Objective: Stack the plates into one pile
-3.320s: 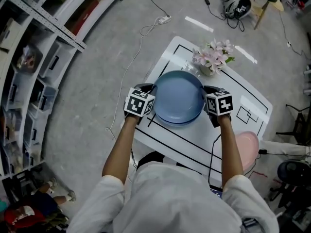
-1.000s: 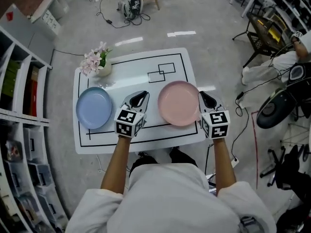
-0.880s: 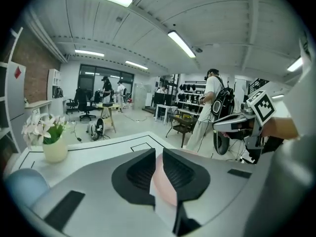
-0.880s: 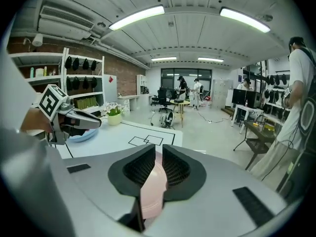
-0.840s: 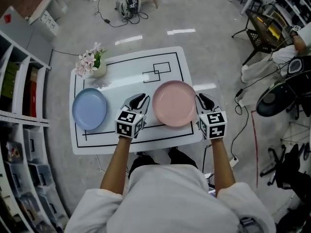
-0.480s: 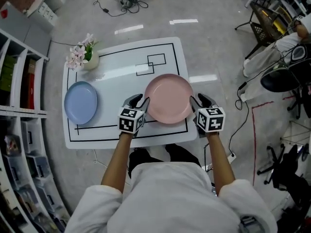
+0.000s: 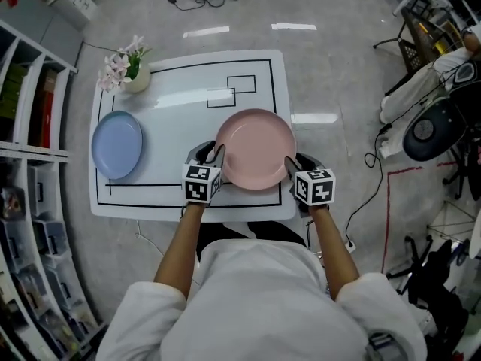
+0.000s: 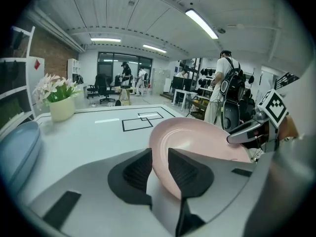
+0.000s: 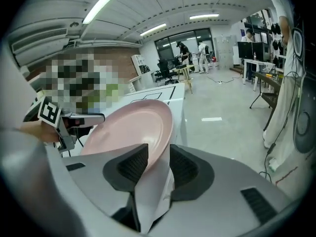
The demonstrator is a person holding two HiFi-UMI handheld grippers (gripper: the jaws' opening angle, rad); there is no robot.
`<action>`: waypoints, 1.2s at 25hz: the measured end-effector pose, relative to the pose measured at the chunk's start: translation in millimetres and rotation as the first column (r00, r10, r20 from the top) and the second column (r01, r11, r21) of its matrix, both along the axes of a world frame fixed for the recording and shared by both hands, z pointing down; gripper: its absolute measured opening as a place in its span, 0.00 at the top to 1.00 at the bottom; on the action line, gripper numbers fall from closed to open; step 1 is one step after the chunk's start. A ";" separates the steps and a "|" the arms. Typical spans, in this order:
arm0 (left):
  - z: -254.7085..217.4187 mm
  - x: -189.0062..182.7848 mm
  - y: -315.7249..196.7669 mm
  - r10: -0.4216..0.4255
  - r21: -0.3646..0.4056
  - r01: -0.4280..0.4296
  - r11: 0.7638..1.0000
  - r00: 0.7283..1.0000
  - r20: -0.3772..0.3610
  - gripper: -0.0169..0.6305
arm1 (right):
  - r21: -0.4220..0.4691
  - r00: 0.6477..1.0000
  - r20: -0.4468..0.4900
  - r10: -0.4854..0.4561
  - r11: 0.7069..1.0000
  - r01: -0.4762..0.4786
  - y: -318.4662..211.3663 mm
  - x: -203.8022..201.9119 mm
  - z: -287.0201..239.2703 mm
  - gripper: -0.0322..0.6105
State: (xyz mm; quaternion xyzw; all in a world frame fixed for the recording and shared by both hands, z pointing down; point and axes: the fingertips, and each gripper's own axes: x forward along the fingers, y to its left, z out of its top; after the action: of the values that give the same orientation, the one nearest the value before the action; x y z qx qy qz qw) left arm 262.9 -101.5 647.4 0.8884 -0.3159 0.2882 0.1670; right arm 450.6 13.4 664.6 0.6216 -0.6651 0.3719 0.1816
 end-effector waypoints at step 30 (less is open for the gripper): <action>-66.3 -193.0 -53.1 -0.323 0.051 0.328 0.943 0.942 -0.091 0.84 | 0.120 0.977 -0.049 -0.206 0.970 0.210 -128.0 -155.8 -96.5 0.82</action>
State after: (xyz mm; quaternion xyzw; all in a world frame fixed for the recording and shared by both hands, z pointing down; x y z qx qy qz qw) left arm 69.9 -154.6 581.1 0.8400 -0.4606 0.2096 0.1957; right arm 294.8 -114.6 568.0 0.5650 -0.7452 0.2974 0.1923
